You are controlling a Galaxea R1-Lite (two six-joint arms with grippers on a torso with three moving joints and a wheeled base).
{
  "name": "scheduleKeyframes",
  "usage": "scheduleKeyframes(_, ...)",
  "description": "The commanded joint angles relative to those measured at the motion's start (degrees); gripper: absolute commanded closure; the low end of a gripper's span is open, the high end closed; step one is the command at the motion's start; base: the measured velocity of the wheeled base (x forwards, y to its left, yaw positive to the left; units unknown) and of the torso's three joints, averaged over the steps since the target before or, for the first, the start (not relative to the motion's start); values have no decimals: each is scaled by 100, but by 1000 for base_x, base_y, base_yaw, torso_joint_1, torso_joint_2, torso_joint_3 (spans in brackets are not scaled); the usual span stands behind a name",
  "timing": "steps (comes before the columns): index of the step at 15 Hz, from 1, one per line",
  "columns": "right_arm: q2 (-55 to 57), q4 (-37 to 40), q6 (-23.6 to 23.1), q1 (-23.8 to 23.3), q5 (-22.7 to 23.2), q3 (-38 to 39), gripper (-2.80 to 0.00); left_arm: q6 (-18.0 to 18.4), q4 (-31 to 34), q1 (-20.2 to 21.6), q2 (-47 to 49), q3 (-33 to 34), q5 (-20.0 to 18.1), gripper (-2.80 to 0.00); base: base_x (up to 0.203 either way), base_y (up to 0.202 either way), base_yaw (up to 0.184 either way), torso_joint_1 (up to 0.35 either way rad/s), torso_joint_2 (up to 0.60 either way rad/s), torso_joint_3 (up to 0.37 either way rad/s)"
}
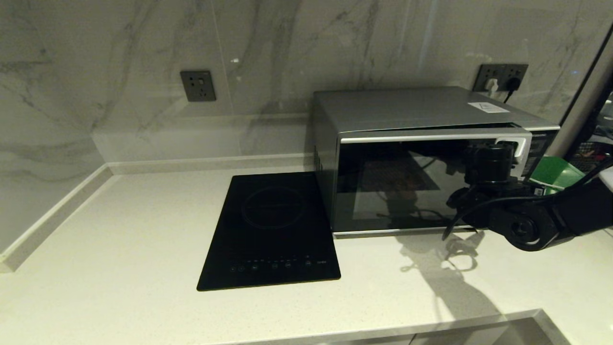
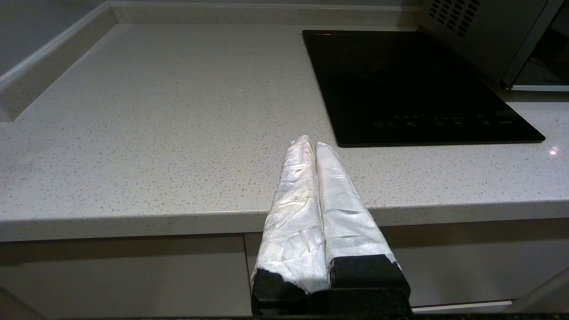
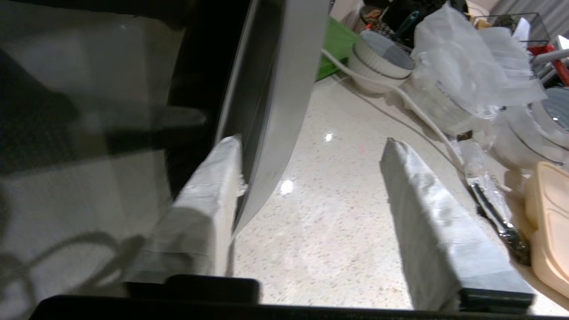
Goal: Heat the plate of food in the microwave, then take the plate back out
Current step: Open the microwave oven
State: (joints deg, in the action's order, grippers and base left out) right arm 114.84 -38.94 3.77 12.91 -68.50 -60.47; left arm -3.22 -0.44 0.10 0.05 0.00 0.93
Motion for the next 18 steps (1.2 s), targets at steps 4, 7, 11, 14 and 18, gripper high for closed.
scheduleKeyframes(4,-1122,-18,-498,839,-64,53,-280,-3,0,-1,4,0,4,0,0,0,0,0,0,0)
scheduleKeyframes(7,-2042,-17,-1407,1325,-47,-16,-280,-3,0,-1,4,0,4,0,0,0,0,0,0,0)
scheduleKeyframes(11,-2833,566,-2596,1435,95,-563,-280,-3,0,-1,4,0,4,0,0,0,0,0,0,0)
scheduleKeyframes(14,-3016,2094,-2753,795,623,-905,-280,-3,0,-1,4,0,4,0,0,0,0,0,0,0)
scheduleKeyframes(18,-3140,3899,-2774,-407,2577,-1171,-280,-3,0,-1,4,0,4,0,0,0,0,0,0,0)
